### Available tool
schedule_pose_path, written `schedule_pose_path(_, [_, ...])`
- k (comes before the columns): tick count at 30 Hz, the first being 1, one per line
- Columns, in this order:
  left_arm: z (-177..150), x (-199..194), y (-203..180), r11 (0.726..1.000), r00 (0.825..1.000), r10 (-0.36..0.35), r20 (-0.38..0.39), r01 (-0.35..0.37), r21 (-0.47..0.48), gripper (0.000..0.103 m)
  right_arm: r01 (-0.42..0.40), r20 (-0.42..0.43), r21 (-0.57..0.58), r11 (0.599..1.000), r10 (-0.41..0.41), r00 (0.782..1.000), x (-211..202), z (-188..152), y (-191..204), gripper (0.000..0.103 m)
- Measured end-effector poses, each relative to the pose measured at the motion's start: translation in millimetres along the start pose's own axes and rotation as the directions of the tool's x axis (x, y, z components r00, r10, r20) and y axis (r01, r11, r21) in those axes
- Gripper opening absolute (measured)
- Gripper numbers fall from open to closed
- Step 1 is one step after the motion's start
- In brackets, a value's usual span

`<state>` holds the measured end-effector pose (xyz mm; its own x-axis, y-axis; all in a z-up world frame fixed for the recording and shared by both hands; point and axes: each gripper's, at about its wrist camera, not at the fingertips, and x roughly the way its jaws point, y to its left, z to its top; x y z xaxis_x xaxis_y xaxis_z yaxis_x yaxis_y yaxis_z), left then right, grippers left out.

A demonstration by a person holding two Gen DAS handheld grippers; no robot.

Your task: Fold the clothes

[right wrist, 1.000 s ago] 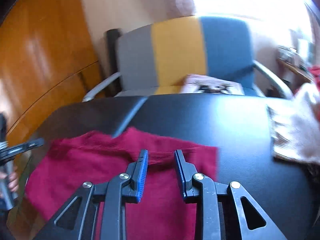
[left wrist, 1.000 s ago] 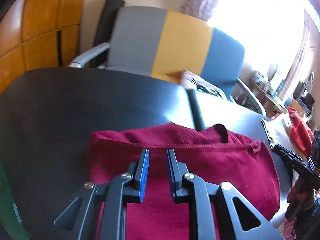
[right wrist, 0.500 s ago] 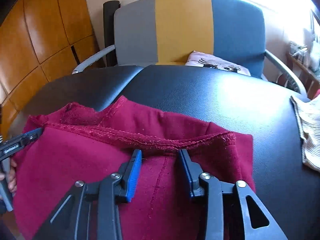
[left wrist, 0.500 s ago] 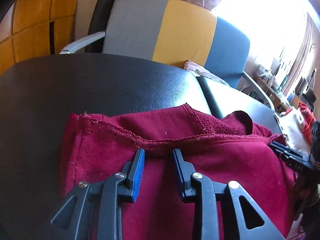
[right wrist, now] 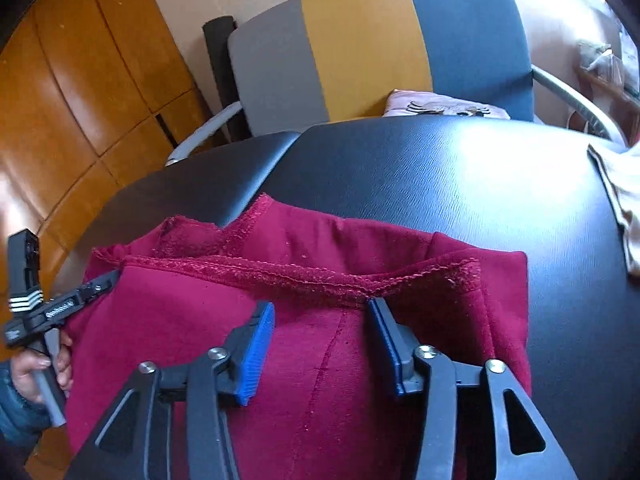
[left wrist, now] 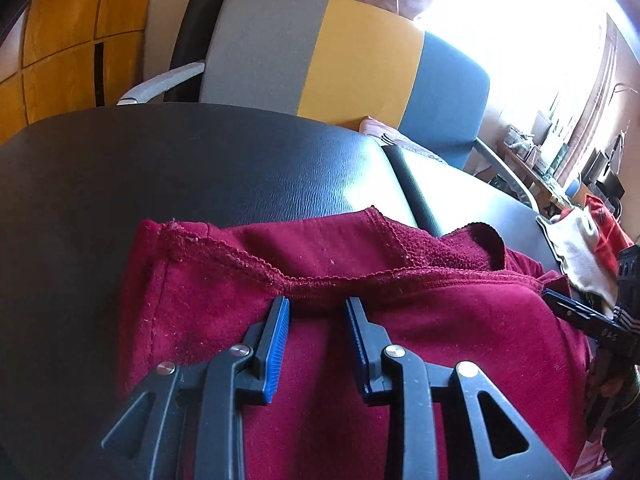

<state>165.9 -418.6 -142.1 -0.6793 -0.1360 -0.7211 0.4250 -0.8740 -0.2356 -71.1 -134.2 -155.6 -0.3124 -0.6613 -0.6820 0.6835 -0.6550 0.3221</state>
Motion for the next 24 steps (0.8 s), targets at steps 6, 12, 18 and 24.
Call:
schedule_pose_path(6, [-0.7,-19.3,-7.8,0.996,0.995,0.089,-0.032,-0.089,0.019,0.03,-0.139,0.035,0.057,0.989,0.138,0.99,-47.3,-20.1,0.4,0.076])
schedule_pose_path(12, [-8.7,-61.5,-54.1,0.994,0.996,-0.083,0.027,0.08,0.08,0.03,-0.237,0.086,0.125,0.963,0.227,0.97,-122.5,-68.3,-39.8,0.084])
schedule_pose_path(18, [-31.0,-61.1,-133.0,0.931,0.962,-0.265,-0.059,0.272,0.244,0.03,-0.317,0.03,0.167,0.933,0.317,0.948,-138.3,-113.2,-54.7,0.085])
schedule_pose_path(24, [-54.7,-48.7,-182.4,0.862,0.945,-0.286,-0.158,0.326,0.388,0.03,-0.416,-0.049,0.138,0.899,0.426,0.903,-108.2,-116.0,-30.3,0.085])
